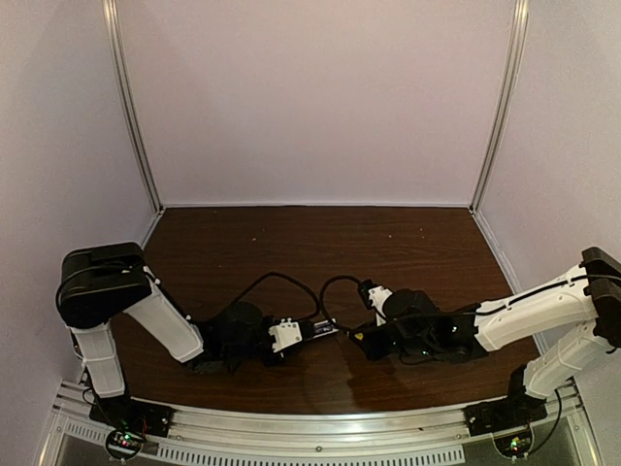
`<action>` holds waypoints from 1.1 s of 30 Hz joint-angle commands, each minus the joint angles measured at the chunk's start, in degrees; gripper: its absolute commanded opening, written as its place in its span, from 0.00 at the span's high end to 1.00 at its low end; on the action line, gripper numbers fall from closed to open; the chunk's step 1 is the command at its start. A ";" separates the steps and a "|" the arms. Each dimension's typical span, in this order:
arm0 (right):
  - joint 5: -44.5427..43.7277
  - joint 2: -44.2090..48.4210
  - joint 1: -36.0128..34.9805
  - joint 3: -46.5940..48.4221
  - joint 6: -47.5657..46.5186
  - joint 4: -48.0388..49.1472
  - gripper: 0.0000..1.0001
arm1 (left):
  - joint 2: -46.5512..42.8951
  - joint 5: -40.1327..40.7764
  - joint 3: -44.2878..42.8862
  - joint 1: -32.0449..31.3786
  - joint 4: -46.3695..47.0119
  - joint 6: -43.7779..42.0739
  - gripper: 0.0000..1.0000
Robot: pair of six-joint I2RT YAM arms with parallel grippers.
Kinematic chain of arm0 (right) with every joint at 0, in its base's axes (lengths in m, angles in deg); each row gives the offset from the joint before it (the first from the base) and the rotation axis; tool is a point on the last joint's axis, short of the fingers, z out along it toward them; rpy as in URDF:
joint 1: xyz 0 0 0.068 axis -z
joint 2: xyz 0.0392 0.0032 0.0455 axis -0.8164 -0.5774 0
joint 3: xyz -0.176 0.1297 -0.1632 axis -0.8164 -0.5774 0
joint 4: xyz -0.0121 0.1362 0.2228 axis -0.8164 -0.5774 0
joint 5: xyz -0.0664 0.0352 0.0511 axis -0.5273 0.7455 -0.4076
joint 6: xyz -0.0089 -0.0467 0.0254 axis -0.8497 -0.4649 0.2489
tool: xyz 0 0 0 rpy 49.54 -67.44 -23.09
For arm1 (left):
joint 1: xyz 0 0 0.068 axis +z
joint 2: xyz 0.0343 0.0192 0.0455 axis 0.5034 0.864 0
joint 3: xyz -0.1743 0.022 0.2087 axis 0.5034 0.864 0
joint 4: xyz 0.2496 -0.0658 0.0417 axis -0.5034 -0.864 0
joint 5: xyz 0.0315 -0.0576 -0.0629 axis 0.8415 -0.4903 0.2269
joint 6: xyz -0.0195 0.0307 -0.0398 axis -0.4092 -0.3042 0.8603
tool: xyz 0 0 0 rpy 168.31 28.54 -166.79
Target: Unload the batteries from the remote control
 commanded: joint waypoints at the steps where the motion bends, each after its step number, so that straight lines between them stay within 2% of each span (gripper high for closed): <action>1: 10.93 1.49 -0.97 -0.79 0.06 5.73 1.00 | -1.13 -1.27 -0.33 -0.12 6.27 0.25 1.00; 33: 19.67 0.44 0.06 -1.17 2.52 12.61 1.00 | -2.10 -1.94 1.00 -0.20 7.95 0.34 1.00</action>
